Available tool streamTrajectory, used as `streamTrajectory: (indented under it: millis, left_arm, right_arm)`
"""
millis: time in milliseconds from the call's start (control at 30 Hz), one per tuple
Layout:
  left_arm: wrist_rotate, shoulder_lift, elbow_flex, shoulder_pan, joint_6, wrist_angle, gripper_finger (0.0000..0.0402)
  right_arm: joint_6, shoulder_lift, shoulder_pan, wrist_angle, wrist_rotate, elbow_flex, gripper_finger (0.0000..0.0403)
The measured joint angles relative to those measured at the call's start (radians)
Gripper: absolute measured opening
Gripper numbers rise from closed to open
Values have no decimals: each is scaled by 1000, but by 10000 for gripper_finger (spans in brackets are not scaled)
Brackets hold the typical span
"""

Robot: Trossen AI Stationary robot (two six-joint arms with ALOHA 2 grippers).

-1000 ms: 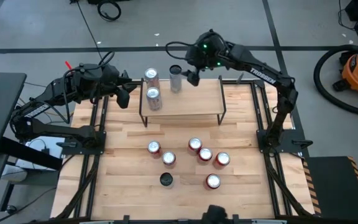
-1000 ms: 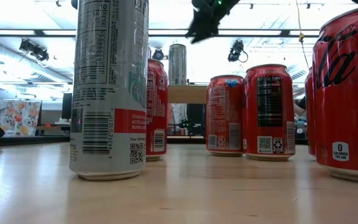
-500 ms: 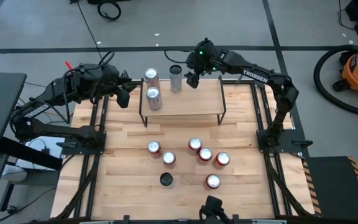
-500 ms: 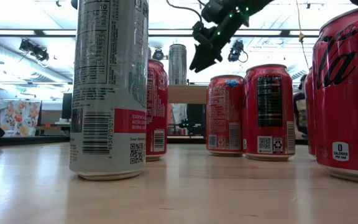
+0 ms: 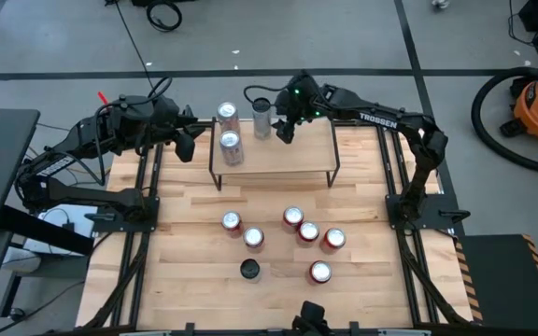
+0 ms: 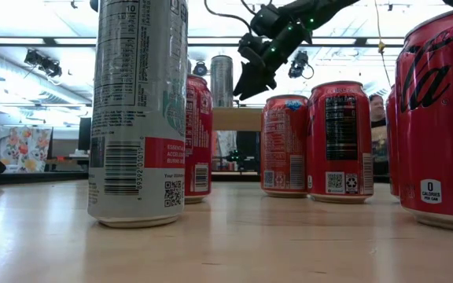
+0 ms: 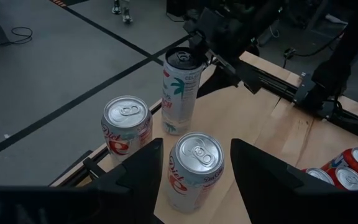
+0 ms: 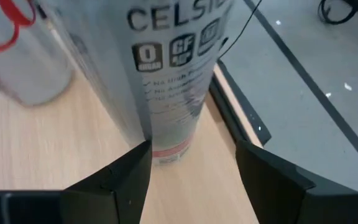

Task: Place canned beverage on shelf
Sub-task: Put the top white and pink soda can on the shelf, then put the white and pink soda can aligned with the other white and pink soda can on the shelf

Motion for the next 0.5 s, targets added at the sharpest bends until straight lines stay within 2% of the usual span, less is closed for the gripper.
streamTrajectory:
  millis: [233,433,500]
  left_arm:
    - [0,0,0,0,-4,0,198]
    - [102,0,0,-4,-73,1,198]
    - [115,0,0,-27,-81,14,198]
  right_arm:
    - [10,0,-1,19,0,0,243]
    - [24,-20,29,-268,2,63,242]
    - [20,-41,59,-316,5,71,240]
